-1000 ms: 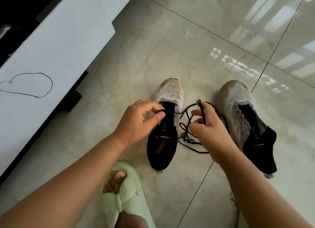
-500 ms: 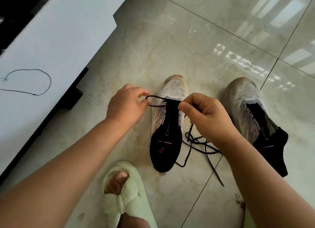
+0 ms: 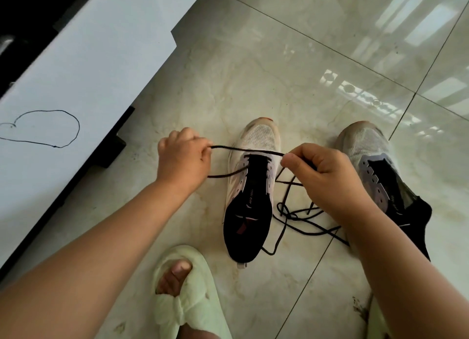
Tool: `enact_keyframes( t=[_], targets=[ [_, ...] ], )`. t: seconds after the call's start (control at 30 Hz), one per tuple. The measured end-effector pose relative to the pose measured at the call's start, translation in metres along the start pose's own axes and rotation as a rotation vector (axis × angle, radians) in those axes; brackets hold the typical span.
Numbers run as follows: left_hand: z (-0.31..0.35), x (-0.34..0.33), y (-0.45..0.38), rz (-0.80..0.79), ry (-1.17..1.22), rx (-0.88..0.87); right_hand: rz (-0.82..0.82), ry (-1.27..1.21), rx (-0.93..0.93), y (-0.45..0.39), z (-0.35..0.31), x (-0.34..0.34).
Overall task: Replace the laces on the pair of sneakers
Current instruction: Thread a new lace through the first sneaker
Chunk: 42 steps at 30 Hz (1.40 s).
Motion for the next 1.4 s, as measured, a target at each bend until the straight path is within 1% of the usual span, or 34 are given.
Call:
enact_keyframes(
  t=[0.03, 0.1, 0.17, 0.2, 0.23, 0.3, 0.33, 0.37, 0.43, 0.47, 0.5, 0.53, 0.6, 0.63, 0.7, 0.77, 0.83, 0.9, 0.97, 1.0, 1.1, 1.13, 1.23, 1.3, 1.4],
  targets=[
    [0.005, 0.0, 0.002, -0.001, 0.031, -0.08, -0.006, 0.001, -0.002, 0.0, 0.0, -0.001],
    [0.027, 0.002, 0.007, -0.009, 0.114, -0.343, -0.025, 0.024, 0.014, 0.0, -0.003, -0.005],
    [0.052, -0.001, 0.013, -0.063, 0.15, -0.557, -0.031, 0.044, 0.043, -0.001, -0.008, -0.008],
    [0.061, -0.003, 0.015, -0.085, 0.156, -0.624, -0.026, 0.05, 0.057, -0.002, -0.009, -0.009],
    [0.065, -0.004, 0.015, -0.095, 0.17, -0.655, -0.021, 0.055, 0.067, -0.003, -0.009, -0.008],
    [0.06, -0.004, 0.01, -0.063, 0.164, -0.62, -0.022, 0.067, 0.061, -0.003, -0.007, -0.006],
    [0.052, -0.004, 0.007, -0.036, 0.118, -0.551, -0.022, 0.075, 0.05, -0.002, -0.005, -0.004],
    [0.043, -0.003, 0.003, -0.026, 0.042, -0.444, -0.019, 0.081, 0.035, -0.001, -0.002, -0.001],
    [0.024, -0.002, -0.006, -0.098, -0.188, -0.183, -0.003, 0.085, 0.001, 0.0, 0.003, 0.002],
    [0.015, -0.003, -0.008, -0.133, -0.277, -0.098, 0.0, 0.083, -0.014, 0.0, 0.005, 0.002],
    [0.011, -0.004, -0.008, -0.159, -0.299, -0.062, -0.001, 0.079, -0.022, 0.0, 0.006, 0.002],
    [0.012, -0.005, -0.007, -0.16, -0.248, -0.095, -0.007, 0.077, -0.023, 0.0, 0.007, 0.0],
    [0.03, -0.007, 0.0, -0.13, -0.042, -0.29, -0.022, 0.069, -0.003, 0.001, 0.004, -0.003],
    [0.043, -0.008, 0.004, -0.141, 0.042, -0.384, -0.029, 0.059, 0.014, 0.001, 0.002, -0.004],
    [0.063, -0.009, 0.01, -0.172, 0.103, -0.504, -0.036, 0.042, 0.043, 0.001, -0.001, -0.005],
    [0.068, -0.008, 0.009, -0.129, 0.1, -0.547, -0.035, 0.071, 0.036, -0.001, 0.0, -0.004],
    [0.063, -0.004, 0.003, -0.079, 0.046, -0.487, -0.06, 0.108, -0.009, -0.003, 0.003, 0.0],
    [0.057, -0.004, -0.003, -0.076, -0.012, -0.403, -0.112, 0.142, -0.039, -0.003, 0.008, 0.002],
    [0.056, -0.005, -0.007, -0.048, -0.034, -0.375, -0.125, 0.162, -0.04, -0.003, 0.012, 0.001],
    [0.057, -0.006, -0.007, -0.018, -0.039, -0.36, -0.102, 0.115, -0.06, -0.003, 0.015, 0.0],
    [0.06, -0.008, 0.003, 0.115, 0.006, -0.3, 0.029, -0.176, -0.218, -0.003, 0.024, -0.005],
    [0.06, -0.009, 0.009, 0.108, 0.016, -0.301, 0.047, -0.274, -0.267, -0.003, 0.026, -0.007],
    [0.059, -0.02, 0.02, -0.016, 0.048, -0.305, 0.011, -0.528, -0.326, -0.004, 0.03, -0.015],
    [0.061, -0.024, 0.021, -0.079, 0.113, -0.221, -0.015, -0.613, -0.329, -0.005, 0.03, -0.02],
    [0.063, -0.028, 0.018, -0.104, 0.209, -0.134, -0.014, -0.666, -0.331, -0.006, 0.032, -0.028]
  ],
)
Point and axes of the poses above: each hand's wrist, its own y-axis away from the middle knuckle, its own x-axis out of the back of the hand, z = x × y, the point moved 1 cm from there along -y, towards the middle knuckle, and after that the axes turned 5 degrees about y, right-handed, at the moved point
